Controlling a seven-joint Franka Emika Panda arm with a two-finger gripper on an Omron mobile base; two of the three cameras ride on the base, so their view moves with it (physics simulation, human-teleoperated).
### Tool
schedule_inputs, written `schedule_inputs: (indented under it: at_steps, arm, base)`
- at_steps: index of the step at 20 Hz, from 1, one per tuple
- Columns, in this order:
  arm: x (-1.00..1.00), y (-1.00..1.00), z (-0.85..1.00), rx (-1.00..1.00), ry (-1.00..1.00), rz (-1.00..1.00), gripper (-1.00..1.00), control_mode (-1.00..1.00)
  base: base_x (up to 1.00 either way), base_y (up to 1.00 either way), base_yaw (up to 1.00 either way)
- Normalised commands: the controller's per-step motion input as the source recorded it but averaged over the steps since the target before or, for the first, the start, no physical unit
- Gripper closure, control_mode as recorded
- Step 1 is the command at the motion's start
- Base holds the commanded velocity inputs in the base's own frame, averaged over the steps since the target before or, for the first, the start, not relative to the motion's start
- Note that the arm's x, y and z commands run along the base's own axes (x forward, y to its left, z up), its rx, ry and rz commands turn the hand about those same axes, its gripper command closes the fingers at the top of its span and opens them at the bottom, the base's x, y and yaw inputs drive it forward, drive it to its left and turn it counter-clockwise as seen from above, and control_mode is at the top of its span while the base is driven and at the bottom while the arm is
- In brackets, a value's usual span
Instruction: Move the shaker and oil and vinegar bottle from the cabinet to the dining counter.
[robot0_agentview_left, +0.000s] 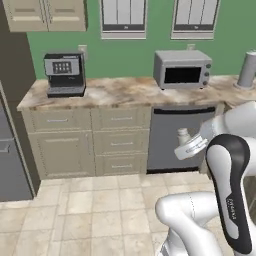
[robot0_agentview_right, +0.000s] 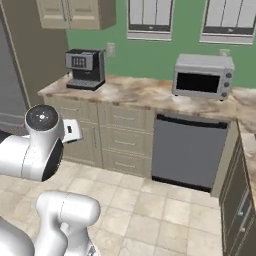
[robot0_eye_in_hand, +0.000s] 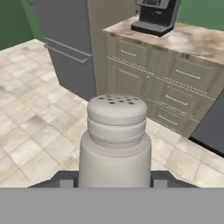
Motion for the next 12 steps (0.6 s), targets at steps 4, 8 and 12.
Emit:
schedule_inputs:
  at_steps: [4,8,12]
  arm:
    - [0.00,0.00,0.00,0.00,0.00,0.00,1.00,1.00]
    - [0.00,0.00,0.00,0.00,0.00,0.00,1.00,1.00]
    - [0.00,0.00,0.00,0.00,0.00,0.00,1.00,1.00]
  base:
    - [0.11,0.35,0.57]
    - [0.10,0.32,0.57]
    - [0.08,0.31,0.57]
